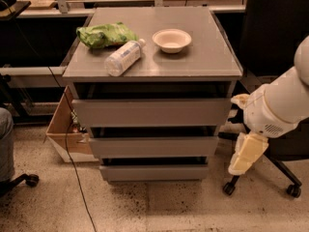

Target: Open middle drawer

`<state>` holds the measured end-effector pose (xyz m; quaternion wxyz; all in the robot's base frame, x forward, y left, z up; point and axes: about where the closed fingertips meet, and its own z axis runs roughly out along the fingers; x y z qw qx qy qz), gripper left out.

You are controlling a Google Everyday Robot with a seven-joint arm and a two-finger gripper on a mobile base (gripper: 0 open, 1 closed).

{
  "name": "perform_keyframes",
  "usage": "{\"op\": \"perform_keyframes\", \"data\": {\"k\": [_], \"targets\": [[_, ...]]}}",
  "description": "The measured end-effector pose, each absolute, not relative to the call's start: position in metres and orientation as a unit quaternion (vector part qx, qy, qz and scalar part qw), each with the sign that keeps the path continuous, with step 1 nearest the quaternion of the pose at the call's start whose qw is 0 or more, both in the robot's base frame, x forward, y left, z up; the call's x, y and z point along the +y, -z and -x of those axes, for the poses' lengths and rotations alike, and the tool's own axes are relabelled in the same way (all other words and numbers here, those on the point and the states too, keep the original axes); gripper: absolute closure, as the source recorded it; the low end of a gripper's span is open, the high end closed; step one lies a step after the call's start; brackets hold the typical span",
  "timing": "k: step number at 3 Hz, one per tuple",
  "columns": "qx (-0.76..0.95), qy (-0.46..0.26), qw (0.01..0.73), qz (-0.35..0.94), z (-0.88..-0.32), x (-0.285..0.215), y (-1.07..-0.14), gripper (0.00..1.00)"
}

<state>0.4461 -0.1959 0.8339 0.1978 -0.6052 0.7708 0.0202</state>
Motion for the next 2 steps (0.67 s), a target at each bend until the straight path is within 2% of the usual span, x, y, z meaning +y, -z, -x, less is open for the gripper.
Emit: {"op": "perform_keyframes", "data": {"k": [2], "targets": [[0.766,-0.074,0.209,0.603,-0.447,-0.156,-0.720,0.00]]}}
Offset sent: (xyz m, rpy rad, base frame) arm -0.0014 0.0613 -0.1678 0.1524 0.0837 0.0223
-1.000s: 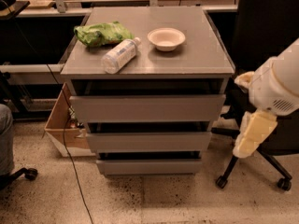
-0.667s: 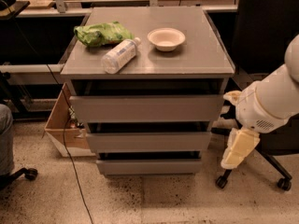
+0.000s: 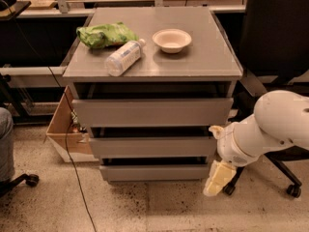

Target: Open middle drawer

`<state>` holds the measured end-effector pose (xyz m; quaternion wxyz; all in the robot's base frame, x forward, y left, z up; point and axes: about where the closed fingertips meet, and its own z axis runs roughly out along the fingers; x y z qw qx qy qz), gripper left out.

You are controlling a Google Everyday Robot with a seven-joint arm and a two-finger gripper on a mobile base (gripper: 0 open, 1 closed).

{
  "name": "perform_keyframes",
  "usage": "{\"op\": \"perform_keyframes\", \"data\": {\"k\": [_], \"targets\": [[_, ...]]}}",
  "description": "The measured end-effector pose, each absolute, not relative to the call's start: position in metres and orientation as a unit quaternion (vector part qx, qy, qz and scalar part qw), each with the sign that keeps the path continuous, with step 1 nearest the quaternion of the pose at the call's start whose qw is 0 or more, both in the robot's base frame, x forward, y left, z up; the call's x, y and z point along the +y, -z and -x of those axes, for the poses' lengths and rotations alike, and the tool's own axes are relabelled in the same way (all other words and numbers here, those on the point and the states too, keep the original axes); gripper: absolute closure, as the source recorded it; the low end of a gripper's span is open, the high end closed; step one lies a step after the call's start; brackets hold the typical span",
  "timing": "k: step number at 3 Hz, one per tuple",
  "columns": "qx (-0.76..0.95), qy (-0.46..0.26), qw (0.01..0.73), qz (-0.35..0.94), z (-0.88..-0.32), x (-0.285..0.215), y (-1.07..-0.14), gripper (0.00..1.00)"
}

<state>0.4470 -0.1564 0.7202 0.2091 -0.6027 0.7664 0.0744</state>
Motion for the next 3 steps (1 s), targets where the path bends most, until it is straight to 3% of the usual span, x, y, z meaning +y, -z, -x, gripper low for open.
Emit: {"op": "perform_keyframes", "data": {"k": [3], "targets": [[0.765,-0.100,0.223,0.597,-0.466,-0.127,-0.683,0.00]]}}
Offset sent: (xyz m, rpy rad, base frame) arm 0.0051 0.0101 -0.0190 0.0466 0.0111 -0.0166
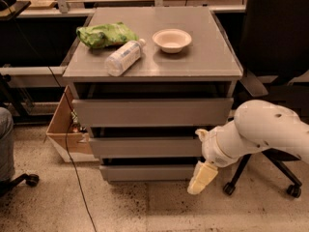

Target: Open middle drawer

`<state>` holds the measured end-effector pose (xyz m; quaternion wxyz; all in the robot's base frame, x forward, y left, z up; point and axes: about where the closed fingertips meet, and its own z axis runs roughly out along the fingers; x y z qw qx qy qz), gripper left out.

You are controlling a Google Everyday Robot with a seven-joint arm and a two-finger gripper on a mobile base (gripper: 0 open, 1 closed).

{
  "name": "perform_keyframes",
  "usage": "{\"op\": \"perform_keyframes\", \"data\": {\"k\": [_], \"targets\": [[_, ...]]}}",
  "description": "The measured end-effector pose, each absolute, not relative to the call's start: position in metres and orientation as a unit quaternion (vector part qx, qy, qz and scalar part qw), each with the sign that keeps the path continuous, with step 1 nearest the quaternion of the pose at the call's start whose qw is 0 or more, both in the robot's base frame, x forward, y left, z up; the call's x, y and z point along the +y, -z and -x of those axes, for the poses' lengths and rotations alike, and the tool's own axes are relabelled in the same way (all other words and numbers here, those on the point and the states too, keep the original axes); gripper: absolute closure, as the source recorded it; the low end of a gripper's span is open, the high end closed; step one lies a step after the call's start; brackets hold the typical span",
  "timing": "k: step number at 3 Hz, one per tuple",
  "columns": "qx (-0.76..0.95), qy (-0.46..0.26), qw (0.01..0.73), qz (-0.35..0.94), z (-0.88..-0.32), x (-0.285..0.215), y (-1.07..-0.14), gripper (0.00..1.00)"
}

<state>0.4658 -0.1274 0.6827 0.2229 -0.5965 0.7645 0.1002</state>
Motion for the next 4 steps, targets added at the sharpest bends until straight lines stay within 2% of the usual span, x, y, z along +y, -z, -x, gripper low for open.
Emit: {"op": "perform_keyframes", "data": {"k": [2,4], "targets": [[0.768,-0.110,0.222,0.590,-0.513,-0.080,-0.594,0.00],[0.769,-0.113,0.246,0.579,-0.562,-0.059,-0.516,0.00]]}}
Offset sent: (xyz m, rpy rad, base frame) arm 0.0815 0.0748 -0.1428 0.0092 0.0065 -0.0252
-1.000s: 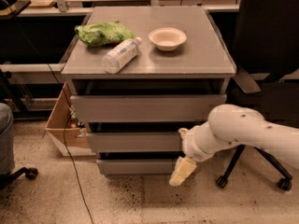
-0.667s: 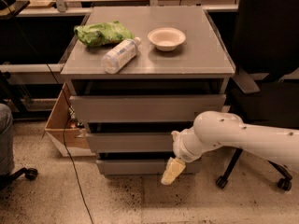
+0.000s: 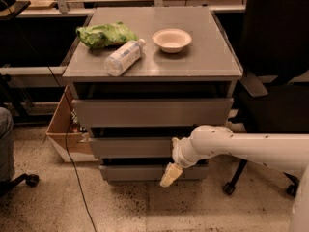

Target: Open middle drawer

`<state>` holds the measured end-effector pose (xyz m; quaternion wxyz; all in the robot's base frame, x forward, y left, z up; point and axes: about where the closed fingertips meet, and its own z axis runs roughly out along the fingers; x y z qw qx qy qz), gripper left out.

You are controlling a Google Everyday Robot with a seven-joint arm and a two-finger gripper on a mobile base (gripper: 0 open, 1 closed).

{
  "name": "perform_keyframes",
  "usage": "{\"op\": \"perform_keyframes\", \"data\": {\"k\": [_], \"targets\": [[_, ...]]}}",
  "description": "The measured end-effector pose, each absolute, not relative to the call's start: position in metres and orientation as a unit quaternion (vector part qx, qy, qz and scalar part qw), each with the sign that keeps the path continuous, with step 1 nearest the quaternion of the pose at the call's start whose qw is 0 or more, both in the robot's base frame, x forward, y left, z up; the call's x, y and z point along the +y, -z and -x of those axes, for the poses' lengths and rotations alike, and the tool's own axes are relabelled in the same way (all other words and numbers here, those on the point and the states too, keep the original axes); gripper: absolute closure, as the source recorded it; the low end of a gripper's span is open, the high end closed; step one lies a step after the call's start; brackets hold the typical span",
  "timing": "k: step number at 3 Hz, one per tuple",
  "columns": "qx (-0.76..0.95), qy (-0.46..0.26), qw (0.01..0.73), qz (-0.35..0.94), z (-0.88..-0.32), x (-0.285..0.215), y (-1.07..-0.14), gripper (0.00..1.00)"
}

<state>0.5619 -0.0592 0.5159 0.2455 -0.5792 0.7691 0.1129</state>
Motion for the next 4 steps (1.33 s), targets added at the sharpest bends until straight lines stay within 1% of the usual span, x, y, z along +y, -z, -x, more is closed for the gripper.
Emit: {"op": "perform_keyframes", "data": {"k": [2,4], "targets": [[0.764,-0.120,0.270,0.574,-0.615,-0.047,-0.465,0.00],[0.754,-0.122,0.293,0.575,-0.664,-0.034,-0.450,0.00]]}}
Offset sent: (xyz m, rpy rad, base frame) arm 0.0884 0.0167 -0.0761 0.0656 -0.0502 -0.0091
